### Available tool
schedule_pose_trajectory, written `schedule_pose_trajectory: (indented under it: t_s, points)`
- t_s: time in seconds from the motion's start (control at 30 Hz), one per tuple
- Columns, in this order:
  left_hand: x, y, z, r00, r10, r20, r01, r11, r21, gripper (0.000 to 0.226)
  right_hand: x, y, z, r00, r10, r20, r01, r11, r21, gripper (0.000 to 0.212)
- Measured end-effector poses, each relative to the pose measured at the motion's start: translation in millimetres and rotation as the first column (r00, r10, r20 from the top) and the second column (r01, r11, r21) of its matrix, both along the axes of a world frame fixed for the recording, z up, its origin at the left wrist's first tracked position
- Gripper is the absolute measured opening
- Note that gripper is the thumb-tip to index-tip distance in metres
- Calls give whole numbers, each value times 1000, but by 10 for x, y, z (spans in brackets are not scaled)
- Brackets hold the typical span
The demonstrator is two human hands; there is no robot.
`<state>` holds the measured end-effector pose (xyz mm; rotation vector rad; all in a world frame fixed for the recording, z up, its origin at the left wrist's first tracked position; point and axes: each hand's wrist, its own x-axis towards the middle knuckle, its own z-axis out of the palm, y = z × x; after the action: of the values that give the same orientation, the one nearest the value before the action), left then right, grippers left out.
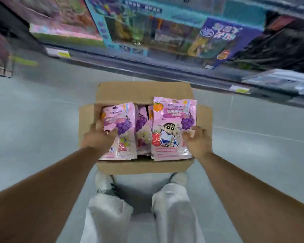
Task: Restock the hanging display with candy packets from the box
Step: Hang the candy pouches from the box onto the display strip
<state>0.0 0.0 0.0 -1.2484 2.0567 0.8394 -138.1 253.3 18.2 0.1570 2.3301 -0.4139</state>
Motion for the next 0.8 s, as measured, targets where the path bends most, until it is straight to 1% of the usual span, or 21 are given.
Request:
schedule_pose_trajectory:
  t_s: [0.1, 0.2, 0.3, 0.4, 0.5, 0.57, 0.67, 0.73, 0.8]
  points:
    - [-12, -23, -338, 999, 47, 17, -46, 996, -76, 77, -111, -12, -365, 999, -21, -40, 22, 1000, 3, 59]
    - [5, -75, -626, 991, 131, 33, -128, 988, -82, 92, -185, 44, -696, 993, -86, -77, 84, 996, -30, 71]
    - [5, -113, -830, 976, 218, -27, -219, 974, -51, 97, -222, 141, -921, 993, -99, -67, 91, 990, -109, 92]
    - [12, -149, -920, 968, 234, -87, -238, 971, -36, 104, -231, 184, -1041, 986, -159, -48, 143, 961, -237, 104]
    - [30, -230, -958, 931, 311, -191, -313, 950, 23, 123, -246, 183, -1101, 983, -184, -26, 171, 950, -259, 113]
    - [32, -272, -986, 912, 361, -196, -356, 932, 61, 129, -255, 174, -1120, 982, -189, 2, 184, 950, -252, 113]
    - [13, -227, -972, 912, 372, -174, -364, 928, 75, 123, -246, 152, -1130, 989, -149, 7, 147, 959, -242, 110]
    - [0, -159, -933, 911, 367, -189, -363, 930, 55, 118, -224, 123, -1103, 991, -137, -6, 131, 960, -248, 107]
    - [-12, -96, -880, 905, 365, -220, -369, 929, 24, 116, -212, 107, -1063, 987, -158, -9, 151, 955, -255, 105]
